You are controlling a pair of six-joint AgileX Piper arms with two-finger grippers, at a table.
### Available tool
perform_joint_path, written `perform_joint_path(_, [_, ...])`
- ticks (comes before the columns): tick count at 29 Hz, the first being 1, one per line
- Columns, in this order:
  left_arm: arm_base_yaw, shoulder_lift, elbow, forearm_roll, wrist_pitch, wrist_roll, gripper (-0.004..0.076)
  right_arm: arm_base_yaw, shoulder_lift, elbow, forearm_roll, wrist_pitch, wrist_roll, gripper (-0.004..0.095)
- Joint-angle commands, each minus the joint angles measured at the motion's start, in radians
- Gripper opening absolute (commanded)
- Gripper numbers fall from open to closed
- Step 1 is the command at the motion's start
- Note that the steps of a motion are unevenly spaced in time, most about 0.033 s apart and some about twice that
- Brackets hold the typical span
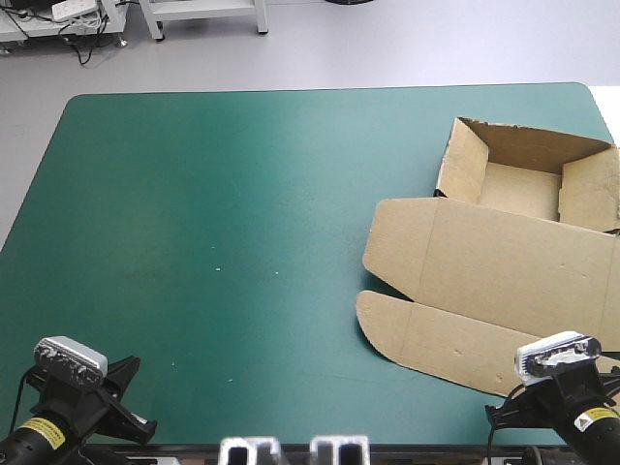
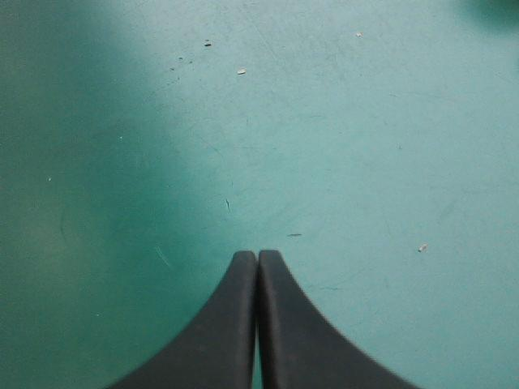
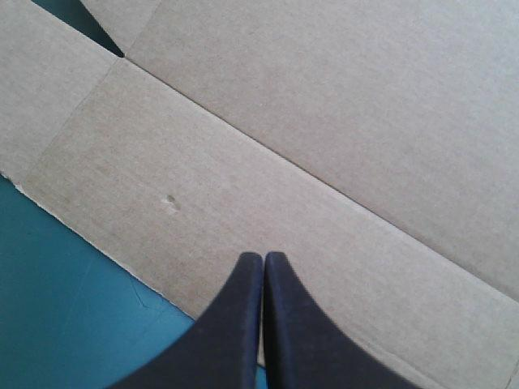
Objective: Fold the box
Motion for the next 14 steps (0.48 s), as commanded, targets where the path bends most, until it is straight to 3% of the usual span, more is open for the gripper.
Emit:
perform_joint_path(1, [0.000,0.012,-0.023,-0.012,-0.069,-0.003,-0.0010,0.000,0.009,-0.021,0.036,-0.014,0.077,-0.0006])
perform_joint_path(14, [0.000,0.012,-0.023,-0.012,-0.069,-0.003,-0.0010,0.000,0.009,-0.021,0.043,-0.006,0.082,-0.0005])
